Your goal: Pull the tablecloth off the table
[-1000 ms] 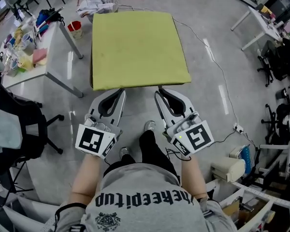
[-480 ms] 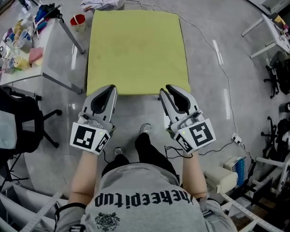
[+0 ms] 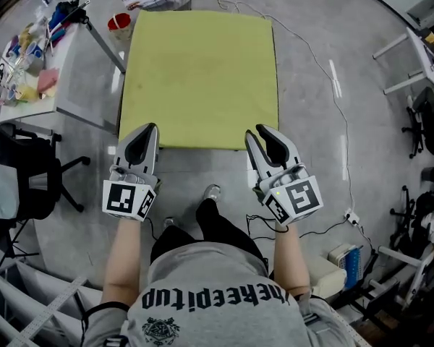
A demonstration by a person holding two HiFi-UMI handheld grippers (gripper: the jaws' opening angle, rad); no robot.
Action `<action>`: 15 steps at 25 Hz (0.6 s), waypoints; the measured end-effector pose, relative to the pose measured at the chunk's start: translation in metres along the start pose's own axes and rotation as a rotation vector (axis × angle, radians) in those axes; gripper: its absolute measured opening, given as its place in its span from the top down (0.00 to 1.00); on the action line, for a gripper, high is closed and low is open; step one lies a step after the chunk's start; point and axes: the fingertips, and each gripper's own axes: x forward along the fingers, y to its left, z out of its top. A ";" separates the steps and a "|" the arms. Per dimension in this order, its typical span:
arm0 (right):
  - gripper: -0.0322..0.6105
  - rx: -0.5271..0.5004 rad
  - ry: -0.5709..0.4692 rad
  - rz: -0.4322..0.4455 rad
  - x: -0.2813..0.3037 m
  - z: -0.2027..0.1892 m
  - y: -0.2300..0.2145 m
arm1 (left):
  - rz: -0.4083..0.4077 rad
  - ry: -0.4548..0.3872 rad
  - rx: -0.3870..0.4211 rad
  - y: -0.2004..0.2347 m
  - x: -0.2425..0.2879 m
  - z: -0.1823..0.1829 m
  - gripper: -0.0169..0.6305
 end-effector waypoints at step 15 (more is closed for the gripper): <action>0.75 0.081 0.073 -0.084 -0.001 -0.060 -0.066 | 0.136 0.136 -0.029 0.019 0.022 -0.057 0.95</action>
